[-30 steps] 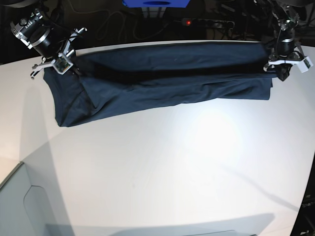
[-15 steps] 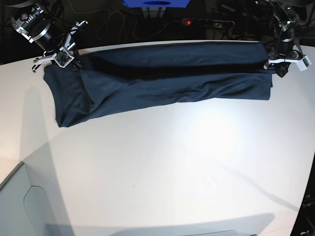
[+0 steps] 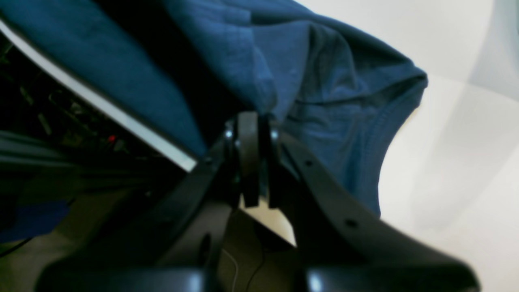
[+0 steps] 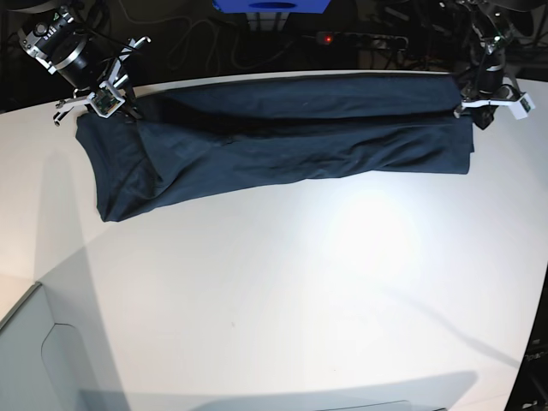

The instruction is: Fold the T-shirt properly

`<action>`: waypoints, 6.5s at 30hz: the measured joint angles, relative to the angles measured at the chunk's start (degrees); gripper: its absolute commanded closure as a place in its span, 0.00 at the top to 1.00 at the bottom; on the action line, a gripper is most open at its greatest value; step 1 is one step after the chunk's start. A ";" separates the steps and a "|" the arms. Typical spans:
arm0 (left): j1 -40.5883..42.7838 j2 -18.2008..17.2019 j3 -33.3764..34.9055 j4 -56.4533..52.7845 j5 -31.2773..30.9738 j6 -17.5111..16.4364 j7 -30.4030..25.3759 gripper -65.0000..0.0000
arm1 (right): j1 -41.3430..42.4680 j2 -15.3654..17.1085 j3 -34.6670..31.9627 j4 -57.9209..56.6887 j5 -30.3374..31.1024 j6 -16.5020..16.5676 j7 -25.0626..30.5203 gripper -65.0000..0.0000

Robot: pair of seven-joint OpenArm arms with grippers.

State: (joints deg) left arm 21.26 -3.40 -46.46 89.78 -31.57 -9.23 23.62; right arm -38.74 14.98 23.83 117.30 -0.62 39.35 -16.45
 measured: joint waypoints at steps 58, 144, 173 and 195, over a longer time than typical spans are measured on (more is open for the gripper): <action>0.83 -0.07 0.04 -0.13 -0.02 0.17 0.24 0.31 | 38.45 -8.02 4.76 -33.97 -6.29 0.02 -19.17 0.58; 1.03 -0.09 -0.22 7.02 -0.02 0.15 0.42 0.51 | 27.21 -5.97 4.04 -15.45 -6.62 0.02 -19.89 0.33; 1.01 1.66 4.31 -2.91 -0.66 -0.28 -2.56 0.38 | 25.35 -10.23 -3.50 -22.60 -6.67 0.00 -18.73 0.37; -0.72 1.66 4.17 4.28 0.46 0.07 0.52 0.00 | 26.47 -10.23 -3.39 -22.71 -6.69 0.02 -18.97 0.37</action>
State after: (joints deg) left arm 20.53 -1.74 -42.28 94.06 -31.11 -9.17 24.14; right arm -12.27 4.75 20.45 94.59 -7.31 39.38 -35.42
